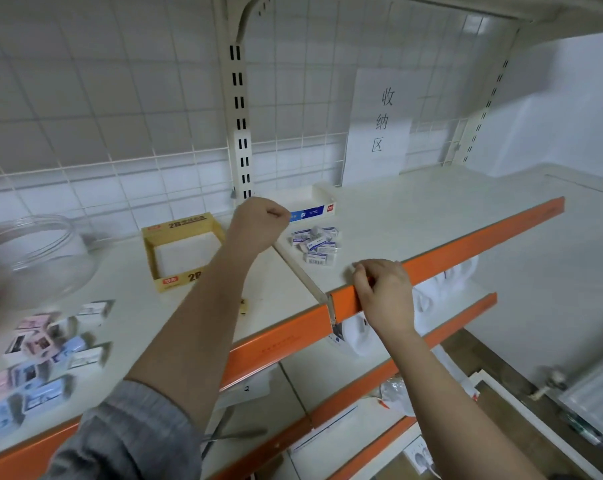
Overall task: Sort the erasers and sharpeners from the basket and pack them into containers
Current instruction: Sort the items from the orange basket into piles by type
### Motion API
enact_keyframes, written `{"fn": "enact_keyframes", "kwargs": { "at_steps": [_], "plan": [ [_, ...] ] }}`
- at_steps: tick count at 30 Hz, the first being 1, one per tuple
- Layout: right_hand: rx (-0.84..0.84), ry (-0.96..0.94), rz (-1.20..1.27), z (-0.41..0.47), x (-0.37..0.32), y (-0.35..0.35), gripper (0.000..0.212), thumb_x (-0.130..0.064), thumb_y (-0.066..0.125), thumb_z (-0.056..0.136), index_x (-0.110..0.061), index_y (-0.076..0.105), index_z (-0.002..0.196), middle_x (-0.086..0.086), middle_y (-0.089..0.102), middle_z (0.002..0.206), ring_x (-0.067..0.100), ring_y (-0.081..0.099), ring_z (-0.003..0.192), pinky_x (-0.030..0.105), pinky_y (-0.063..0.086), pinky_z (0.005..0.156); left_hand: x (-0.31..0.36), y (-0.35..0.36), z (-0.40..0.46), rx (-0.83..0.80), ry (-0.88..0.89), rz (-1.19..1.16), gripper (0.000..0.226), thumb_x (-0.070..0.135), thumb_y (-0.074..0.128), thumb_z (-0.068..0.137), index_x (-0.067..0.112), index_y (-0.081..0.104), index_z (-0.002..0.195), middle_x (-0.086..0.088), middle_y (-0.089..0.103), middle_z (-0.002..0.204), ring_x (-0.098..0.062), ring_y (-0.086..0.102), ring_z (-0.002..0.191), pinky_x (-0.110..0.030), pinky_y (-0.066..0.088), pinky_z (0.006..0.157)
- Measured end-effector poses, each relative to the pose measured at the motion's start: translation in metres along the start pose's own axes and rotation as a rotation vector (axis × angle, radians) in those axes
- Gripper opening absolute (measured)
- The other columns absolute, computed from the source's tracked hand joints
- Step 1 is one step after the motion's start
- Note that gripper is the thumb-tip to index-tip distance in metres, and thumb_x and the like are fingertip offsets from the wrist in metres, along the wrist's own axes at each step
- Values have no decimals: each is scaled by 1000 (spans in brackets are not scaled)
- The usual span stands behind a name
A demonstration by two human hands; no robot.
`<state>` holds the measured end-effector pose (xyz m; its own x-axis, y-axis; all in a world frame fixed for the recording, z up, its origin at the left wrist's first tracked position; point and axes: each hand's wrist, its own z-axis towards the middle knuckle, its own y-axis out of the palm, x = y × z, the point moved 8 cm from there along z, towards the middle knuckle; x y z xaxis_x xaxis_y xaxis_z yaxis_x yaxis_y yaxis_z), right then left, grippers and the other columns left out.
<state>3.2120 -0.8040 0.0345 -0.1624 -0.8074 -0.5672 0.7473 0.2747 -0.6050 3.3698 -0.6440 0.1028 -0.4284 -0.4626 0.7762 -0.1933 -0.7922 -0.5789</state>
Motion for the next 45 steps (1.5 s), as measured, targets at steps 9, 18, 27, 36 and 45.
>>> {"fn": "enact_keyframes", "kwargs": {
  "at_steps": [9, 18, 27, 36, 45],
  "plan": [
    [-84, 126, 19, 7, -66, 5, 19, -16, 56, 88, -9, 72, 93, 8, 72, 92, 24, 65, 86, 27, 44, 72, -31, -116, -37, -44, 17, 103, 19, 20, 56, 89, 22, 72, 99, 8, 67, 103, -10, 62, 89, -16, 44, 70],
    [-127, 32, 198, -38, -262, 91, 16, -17, 59, 87, -13, 73, 94, 3, 70, 84, 17, 64, 81, 26, 46, 73, -117, -290, -111, 21, 51, 266, 16, 21, 57, 89, 24, 71, 97, 13, 65, 83, 8, 51, 65, -4, 36, 54],
    [-369, -228, 205, -65, -436, 173, 22, -21, 57, 88, -17, 71, 105, 0, 72, 89, 16, 65, 85, 30, 50, 79, -200, -422, -176, 162, -80, 423, 17, 19, 57, 90, 25, 70, 100, 7, 66, 94, -3, 54, 78, -12, 38, 63],
    [-726, -631, -233, -62, -500, 271, 36, -25, 56, 90, -22, 60, 126, 6, 63, 121, 24, 57, 109, 35, 49, 86, -236, -455, -208, 230, -185, 494, 24, 22, 54, 92, 23, 67, 112, 0, 68, 107, -8, 54, 85, -21, 37, 74],
    [-657, -780, -517, -58, -501, 293, 33, -18, 55, 88, -21, 59, 121, 3, 62, 116, 24, 58, 105, 34, 46, 79, -242, -456, -210, 213, -200, 530, 25, 21, 53, 93, 24, 67, 112, 0, 68, 110, -10, 58, 91, -22, 41, 76]
  ]
}}
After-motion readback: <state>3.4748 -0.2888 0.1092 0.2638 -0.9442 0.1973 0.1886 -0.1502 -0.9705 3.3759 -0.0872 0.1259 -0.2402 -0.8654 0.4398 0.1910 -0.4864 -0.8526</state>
